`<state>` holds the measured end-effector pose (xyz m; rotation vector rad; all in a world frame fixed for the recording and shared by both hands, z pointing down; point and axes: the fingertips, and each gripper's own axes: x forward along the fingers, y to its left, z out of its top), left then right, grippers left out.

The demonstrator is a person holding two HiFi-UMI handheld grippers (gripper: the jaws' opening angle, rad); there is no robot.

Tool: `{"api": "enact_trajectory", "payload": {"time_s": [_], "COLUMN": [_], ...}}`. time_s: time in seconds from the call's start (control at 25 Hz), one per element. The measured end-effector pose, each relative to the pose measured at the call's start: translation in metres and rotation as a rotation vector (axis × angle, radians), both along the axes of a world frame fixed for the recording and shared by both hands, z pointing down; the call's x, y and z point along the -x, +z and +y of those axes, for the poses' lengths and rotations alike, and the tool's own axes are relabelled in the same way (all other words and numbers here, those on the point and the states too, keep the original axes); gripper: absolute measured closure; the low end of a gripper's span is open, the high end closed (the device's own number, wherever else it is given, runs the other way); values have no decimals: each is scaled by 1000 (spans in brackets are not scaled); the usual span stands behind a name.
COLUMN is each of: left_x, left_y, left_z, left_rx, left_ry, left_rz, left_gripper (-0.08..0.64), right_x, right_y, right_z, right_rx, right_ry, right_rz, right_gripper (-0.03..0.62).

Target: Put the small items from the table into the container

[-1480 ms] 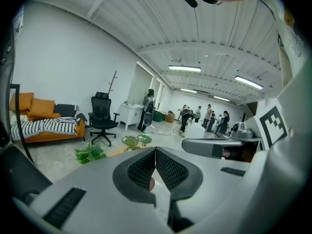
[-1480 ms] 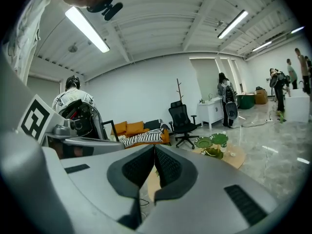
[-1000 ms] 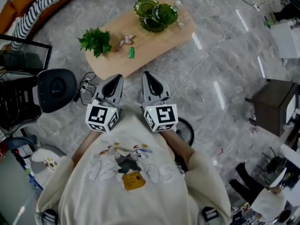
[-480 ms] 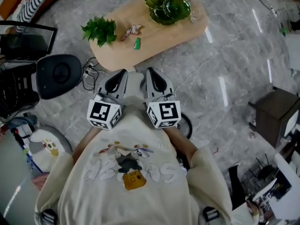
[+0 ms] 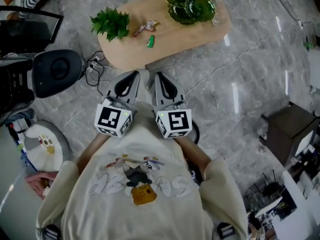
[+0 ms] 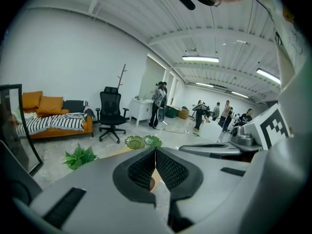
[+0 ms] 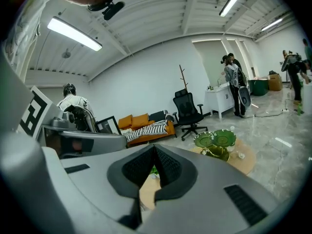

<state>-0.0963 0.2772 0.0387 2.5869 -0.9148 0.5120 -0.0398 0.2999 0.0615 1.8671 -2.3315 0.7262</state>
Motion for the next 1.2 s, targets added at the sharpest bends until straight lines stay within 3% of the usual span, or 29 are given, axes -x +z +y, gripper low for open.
{"api": "enact_trajectory", "payload": {"time_s": [0.24, 0.96, 1.2], "left_x": [9, 27, 35], "left_y": [24, 99, 134], "left_z": [-12, -67, -67], "left_rx": [64, 126, 180], "left_ry": [-6, -76, -89], "left_rz": [-2, -11, -20], "left_gripper": [551, 551, 551], "right_x": [19, 38, 40], "right_y": [19, 82, 100], "right_z": [-8, -59, -73], "right_rx": [52, 138, 143], "right_ry": [-25, -23, -14], "right_rz": [-5, -14, 16], "right_gripper": [586, 586, 586]}}
